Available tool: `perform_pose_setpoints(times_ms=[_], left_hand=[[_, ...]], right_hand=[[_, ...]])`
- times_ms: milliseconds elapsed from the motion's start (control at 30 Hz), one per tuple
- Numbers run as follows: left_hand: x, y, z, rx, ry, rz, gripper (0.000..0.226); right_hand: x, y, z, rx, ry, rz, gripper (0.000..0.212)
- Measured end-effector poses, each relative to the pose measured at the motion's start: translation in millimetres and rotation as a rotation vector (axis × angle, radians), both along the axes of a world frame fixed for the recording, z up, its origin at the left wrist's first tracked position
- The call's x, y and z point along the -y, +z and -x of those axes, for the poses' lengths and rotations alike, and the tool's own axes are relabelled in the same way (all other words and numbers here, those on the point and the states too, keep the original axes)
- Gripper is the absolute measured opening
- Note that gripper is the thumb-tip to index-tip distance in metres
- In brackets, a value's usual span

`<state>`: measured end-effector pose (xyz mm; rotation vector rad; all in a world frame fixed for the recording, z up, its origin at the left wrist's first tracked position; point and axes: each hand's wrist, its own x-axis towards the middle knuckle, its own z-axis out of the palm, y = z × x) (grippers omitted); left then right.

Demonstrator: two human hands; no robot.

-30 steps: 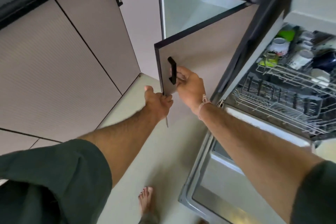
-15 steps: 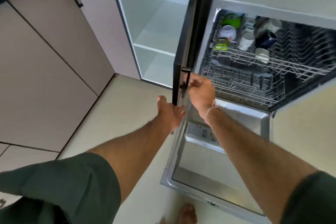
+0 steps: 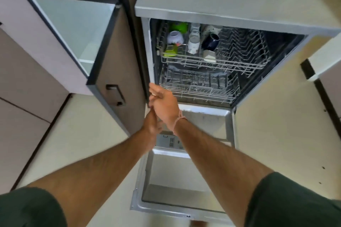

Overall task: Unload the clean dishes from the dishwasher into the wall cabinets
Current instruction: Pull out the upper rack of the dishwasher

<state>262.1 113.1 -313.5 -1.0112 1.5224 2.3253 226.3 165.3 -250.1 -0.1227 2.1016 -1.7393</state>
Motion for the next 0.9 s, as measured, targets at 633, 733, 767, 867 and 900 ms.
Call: perform_pose_setpoints(times_ms=[633, 733, 767, 867, 900], left_hand=[[-113, 6, 244, -0.160, -0.028, 0.162, 0.066], [-117, -2, 247, -0.173, -0.008, 0.165, 0.067], [-118, -3, 248, -0.180, -0.001, 0.169, 0.067], [-121, -3, 245, -0.176, 0.014, 0.168, 0.064], [-122, -3, 241, -0.176, 0.012, 0.165, 0.064]], right_hand=[[-185, -73, 238, 0.160, -0.417, 0.012, 0.074], [-187, -79, 243, 0.161, -0.412, -0.030, 0.071], [-188, -81, 242, 0.142, -0.398, -0.057, 0.070], [-193, -91, 242, 0.089, -0.358, -0.098, 0.067], [-195, -94, 241, 0.085, -0.359, -0.100, 0.066]])
